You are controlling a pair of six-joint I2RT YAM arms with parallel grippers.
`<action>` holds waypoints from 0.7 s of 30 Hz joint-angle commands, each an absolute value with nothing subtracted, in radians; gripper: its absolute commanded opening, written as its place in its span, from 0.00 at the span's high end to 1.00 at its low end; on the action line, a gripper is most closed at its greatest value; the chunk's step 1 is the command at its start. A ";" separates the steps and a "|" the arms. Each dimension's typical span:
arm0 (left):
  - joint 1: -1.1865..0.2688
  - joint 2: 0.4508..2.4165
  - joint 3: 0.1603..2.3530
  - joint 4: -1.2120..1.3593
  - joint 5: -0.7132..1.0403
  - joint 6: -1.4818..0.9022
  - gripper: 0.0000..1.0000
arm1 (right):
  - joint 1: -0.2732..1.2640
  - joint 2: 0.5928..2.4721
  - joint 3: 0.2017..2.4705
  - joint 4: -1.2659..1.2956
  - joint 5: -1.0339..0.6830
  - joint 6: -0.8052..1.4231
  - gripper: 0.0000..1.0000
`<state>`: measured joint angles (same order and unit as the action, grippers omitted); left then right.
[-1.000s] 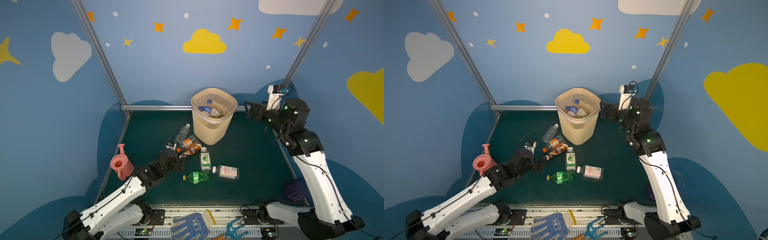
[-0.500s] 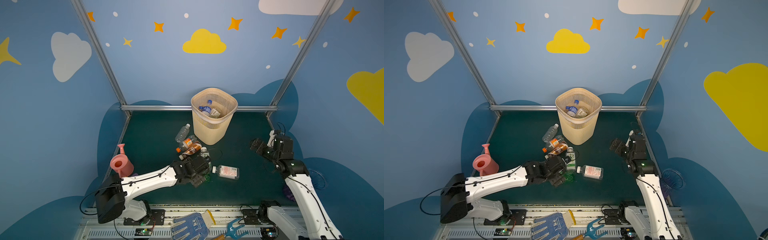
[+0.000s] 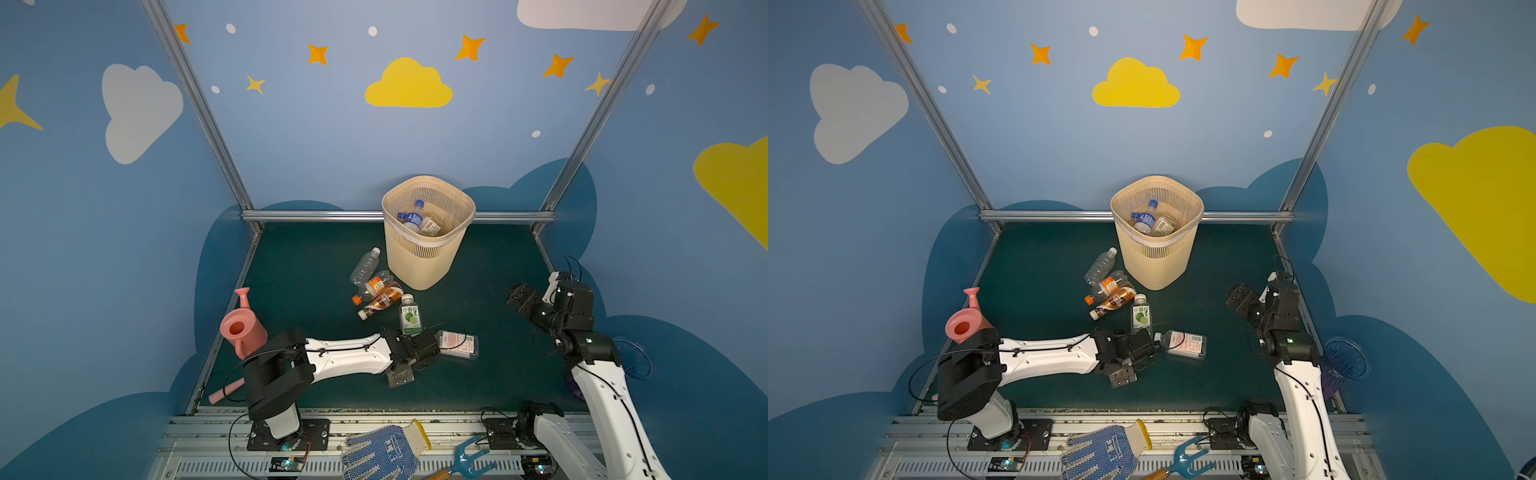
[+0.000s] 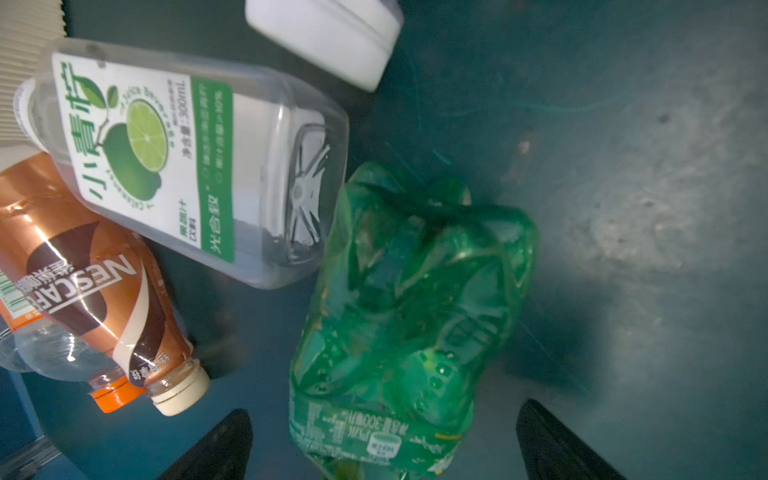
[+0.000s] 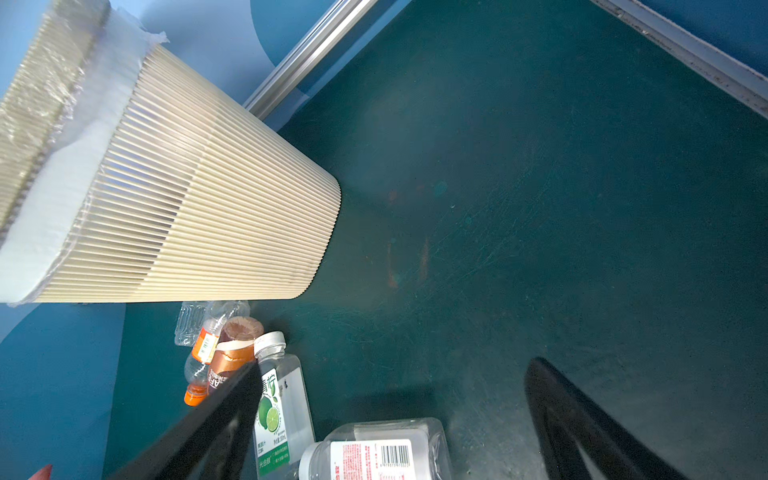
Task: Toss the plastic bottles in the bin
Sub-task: 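Return the right arm while the left gripper grasps the crumpled green soda bottle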
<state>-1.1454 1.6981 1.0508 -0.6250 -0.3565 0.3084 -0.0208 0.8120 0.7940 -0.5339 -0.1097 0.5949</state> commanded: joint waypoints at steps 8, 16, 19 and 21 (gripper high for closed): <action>-1.140 1.831 1.088 -0.587 -0.448 0.381 0.06 | -0.044 0.809 0.768 -0.515 -0.153 0.592 0.02; -1.138 1.826 1.084 -0.594 -0.414 0.380 0.34 | -0.054 0.804 0.757 -0.517 -0.166 0.589 0.02; -1.139 1.792 1.072 -0.598 -0.403 0.370 0.38 | -0.059 0.803 0.755 -0.516 -0.170 0.588 0.02; -1.139 1.759 1.063 -0.592 -0.394 0.362 0.41 | -0.062 0.804 0.754 -0.515 -0.170 0.588 0.02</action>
